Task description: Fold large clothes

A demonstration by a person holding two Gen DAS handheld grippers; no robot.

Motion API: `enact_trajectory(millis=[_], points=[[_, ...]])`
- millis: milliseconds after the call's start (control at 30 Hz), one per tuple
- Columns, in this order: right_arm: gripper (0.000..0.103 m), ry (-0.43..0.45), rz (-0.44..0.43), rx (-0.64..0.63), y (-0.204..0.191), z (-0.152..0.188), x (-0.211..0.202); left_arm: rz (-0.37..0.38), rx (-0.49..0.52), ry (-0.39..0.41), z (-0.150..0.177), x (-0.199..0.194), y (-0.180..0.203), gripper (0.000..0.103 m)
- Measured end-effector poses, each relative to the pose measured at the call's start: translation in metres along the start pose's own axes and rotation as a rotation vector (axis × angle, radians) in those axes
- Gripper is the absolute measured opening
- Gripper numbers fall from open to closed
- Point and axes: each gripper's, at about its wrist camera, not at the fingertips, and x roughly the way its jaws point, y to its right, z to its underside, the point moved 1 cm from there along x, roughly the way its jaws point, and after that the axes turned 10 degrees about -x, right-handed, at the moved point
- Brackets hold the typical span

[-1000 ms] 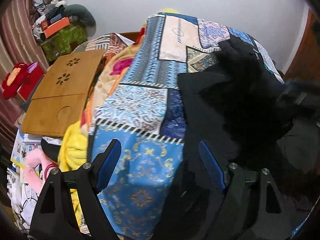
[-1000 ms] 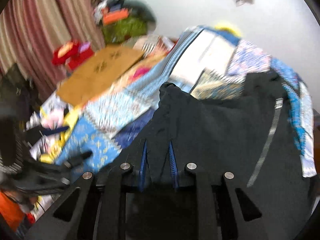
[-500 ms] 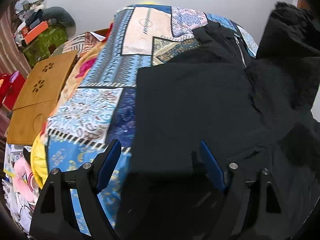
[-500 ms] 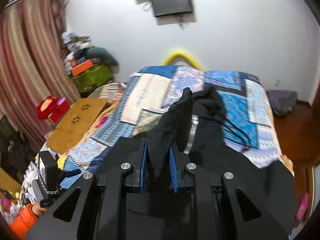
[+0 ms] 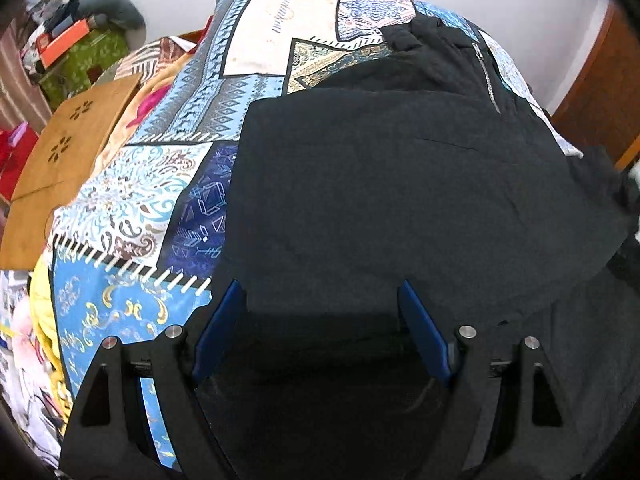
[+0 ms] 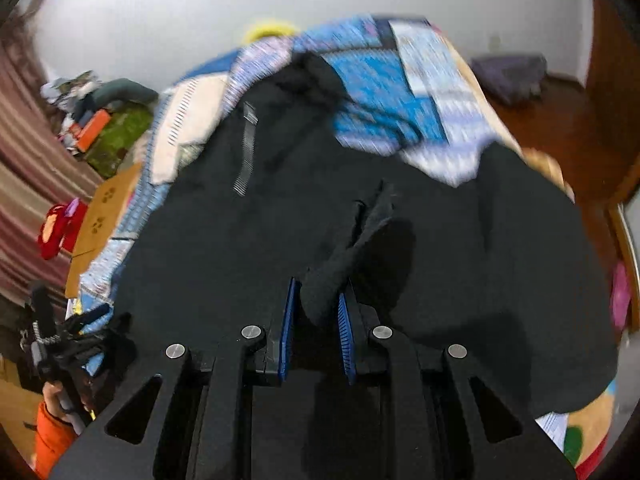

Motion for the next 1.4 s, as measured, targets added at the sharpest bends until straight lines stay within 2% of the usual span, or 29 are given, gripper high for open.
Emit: enact_trajectory(millis=[100,200,333,467,533,600,733,800,867,967,1167,1267,1400], points=[[0.018,-0.045,0.012,0.047,0.017,0.012,0.005,-0.002,-0.012,-0.003,0.001,-0.001,-0.001,0.080],[0.018,-0.052,0.017,0.060,0.023,0.020,-0.001,-0.019,-0.003,0.002,0.003,-0.004,0.001,0.080],[0.018,0.007,0.059,0.020,0.020,0.021,-0.026,-0.031,0.009,0.002,0.000,-0.010,0.005,0.080],[0.019,0.076,0.053,0.025,0.022,0.019,-0.058,-0.018,0.020,0.035,-0.006,-0.025,0.014,0.080],[0.026,0.102,0.064,0.042,0.026,0.018,-0.071,-0.005,0.026,0.067,-0.012,-0.038,0.021,0.080],[0.040,0.140,0.074,0.067,0.033,0.019,-0.088,0.016,0.030,0.099,-0.017,-0.052,0.029,0.080],[0.042,0.192,0.104,0.111,0.053,0.027,-0.114,0.061,0.048,0.162,-0.025,-0.078,0.049,0.080],[0.051,0.201,0.115,0.150,0.064,0.033,-0.121,0.077,0.065,0.193,-0.026,-0.090,0.061,0.080],[0.054,0.214,0.140,0.203,0.082,0.045,-0.127,0.100,0.088,0.226,-0.027,-0.103,0.074,0.080],[0.055,0.203,0.199,0.272,0.107,0.066,-0.128,0.130,0.123,0.252,-0.023,-0.114,0.092,0.080],[0.055,0.128,0.204,0.484,0.165,0.109,-0.104,0.168,0.190,0.257,-0.014,-0.119,0.121,0.080],[0.055,0.106,0.180,0.598,0.189,0.125,-0.092,0.165,0.214,0.250,-0.007,-0.114,0.131,0.080],[0.055,0.094,0.073,0.758,0.215,0.140,-0.073,0.166,0.226,0.226,-0.003,-0.106,0.138,0.080]])
